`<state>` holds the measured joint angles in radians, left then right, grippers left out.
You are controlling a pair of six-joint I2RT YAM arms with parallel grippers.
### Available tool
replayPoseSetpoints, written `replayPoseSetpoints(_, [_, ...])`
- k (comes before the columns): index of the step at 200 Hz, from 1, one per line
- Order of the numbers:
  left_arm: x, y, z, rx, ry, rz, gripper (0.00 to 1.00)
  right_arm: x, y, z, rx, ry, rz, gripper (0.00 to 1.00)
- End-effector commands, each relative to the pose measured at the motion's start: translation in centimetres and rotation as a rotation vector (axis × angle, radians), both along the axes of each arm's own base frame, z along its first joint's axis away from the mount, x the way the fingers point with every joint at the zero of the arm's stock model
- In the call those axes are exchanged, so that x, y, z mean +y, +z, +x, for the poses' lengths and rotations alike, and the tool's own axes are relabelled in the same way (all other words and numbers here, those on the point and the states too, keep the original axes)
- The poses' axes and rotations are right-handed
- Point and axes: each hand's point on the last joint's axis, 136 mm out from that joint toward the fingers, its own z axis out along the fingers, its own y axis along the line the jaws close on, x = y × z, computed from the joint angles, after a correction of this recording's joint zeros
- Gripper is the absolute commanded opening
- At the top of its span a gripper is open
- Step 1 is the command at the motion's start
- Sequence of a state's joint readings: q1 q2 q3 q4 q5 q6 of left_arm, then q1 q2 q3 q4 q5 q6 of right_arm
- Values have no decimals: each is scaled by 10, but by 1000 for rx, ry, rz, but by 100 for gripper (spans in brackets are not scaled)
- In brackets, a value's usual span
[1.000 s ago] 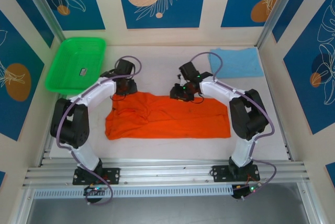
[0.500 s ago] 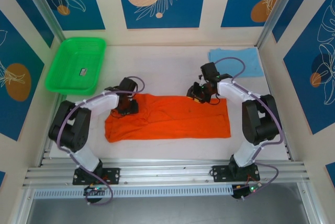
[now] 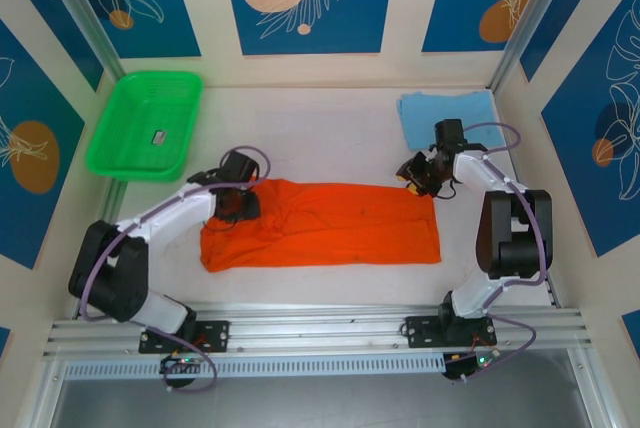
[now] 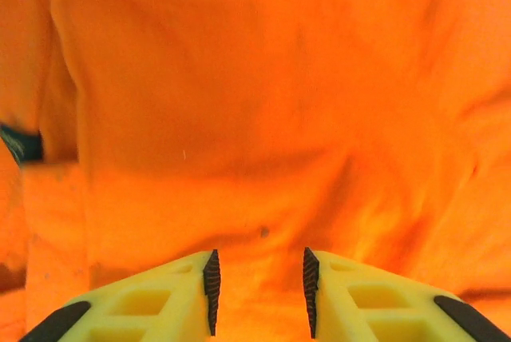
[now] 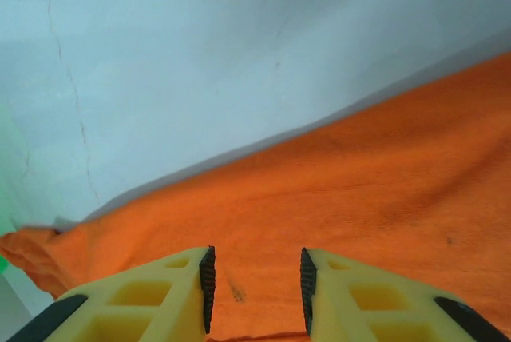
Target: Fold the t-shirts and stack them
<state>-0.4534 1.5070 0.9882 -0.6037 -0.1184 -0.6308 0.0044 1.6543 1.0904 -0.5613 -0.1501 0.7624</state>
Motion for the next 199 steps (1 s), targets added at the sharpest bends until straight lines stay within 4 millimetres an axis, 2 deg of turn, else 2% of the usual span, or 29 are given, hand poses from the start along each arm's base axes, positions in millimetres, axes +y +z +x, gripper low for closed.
replayPoseSetpoints(1, [14, 5, 40, -35, 131, 68, 33, -2, -13, -13, 93, -61, 46, 34])
replayPoseSetpoints(31, [11, -30, 76, 49, 159, 122, 29, -21, -30, -20, 166, -154, 46, 32])
replayPoseSetpoints(57, [12, -66, 88, 123, 174, 159, 27, -34, -42, -29, 200, -225, 64, 32])
replayPoseSetpoints(84, [6, -83, 102, 156, 158, 173, 26, -47, -51, -37, 244, -289, 71, 32])
replayPoseSetpoints(147, [-11, -89, 154, 158, 113, 210, 27, -61, -62, -52, 277, -404, 117, 31])
replayPoseSetpoints(169, [-22, -83, 182, 128, 92, 202, 29, -66, -61, -60, 272, -448, 123, 32])
replayPoseSetpoints(199, [-39, -72, 222, 78, 54, 185, 33, -62, -62, -73, 275, -468, 137, 32])
